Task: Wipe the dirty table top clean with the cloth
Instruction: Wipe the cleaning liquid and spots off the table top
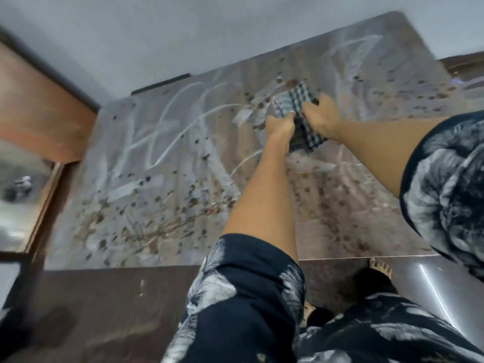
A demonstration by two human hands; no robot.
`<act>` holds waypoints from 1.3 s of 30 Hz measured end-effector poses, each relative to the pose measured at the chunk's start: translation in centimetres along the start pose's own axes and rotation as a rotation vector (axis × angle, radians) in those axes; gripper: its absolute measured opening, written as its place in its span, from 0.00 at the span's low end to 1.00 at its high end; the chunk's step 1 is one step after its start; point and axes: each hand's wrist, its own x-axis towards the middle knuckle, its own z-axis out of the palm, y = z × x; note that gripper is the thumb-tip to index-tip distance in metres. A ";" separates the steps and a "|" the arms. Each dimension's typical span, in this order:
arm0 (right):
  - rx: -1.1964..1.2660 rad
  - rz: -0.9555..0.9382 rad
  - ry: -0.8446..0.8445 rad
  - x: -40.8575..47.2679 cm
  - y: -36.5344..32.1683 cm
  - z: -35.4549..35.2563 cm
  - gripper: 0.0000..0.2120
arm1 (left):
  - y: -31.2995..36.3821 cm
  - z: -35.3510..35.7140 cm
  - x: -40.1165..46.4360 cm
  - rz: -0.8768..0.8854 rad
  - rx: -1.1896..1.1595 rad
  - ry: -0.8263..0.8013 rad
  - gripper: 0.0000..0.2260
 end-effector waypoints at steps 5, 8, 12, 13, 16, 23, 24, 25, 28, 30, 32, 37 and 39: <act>0.008 -0.075 -0.173 -3.8 -4.7 11.9 0.13 | -4.7 -12.8 0.8 -0.031 -0.078 0.162 0.24; -0.001 -0.126 -0.259 -6.0 -7.1 17.4 0.08 | -7.0 -18.6 0.3 -0.056 -0.134 0.243 0.22; -0.073 -0.149 -0.382 -7.9 -9.5 23.4 0.07 | -9.7 -24.8 0.1 -0.088 -0.229 0.301 0.22; -0.088 -0.149 -0.412 -8.3 -10.2 24.6 0.06 | -10.2 -26.2 0.1 -0.097 -0.257 0.317 0.23; -0.123 -0.127 -0.519 -9.1 -12.0 27.7 0.14 | -11.6 -29.5 0.6 -0.094 -0.316 0.339 0.22; -0.018 0.058 -0.675 -9.5 -15.8 34.8 0.22 | -14.0 -37.0 4.3 -0.169 -0.375 0.306 0.30; -0.019 0.072 -0.686 -9.5 -16.6 35.6 0.22 | -14.0 -37.9 4.8 -0.165 -0.380 0.316 0.29; -0.023 0.090 -0.692 -9.4 -17.3 36.4 0.24 | -13.8 -38.9 5.3 -0.161 -0.376 0.322 0.27; -0.049 0.073 -0.711 -8.8 -19.4 39.2 0.24 | -13.5 -42.1 6.8 -0.134 -0.374 0.360 0.19; -0.064 0.082 -0.736 -8.8 -20.8 40.9 0.24 | -13.5 -44.3 7.8 -0.145 -0.369 0.404 0.20; -0.093 0.084 -0.736 -8.9 -21.7 42.6 0.25 | -13.9 -46.2 8.4 -0.173 -0.352 0.426 0.17; -0.178 0.101 -0.766 -9.9 -22.8 48.7 0.28 | -16.2 -51.6 9.0 -0.250 -0.366 0.418 0.18; -0.195 0.117 -0.765 -11.2 -23.5 50.6 0.23 | -17.6 -53.8 9.2 -0.275 -0.357 0.403 0.20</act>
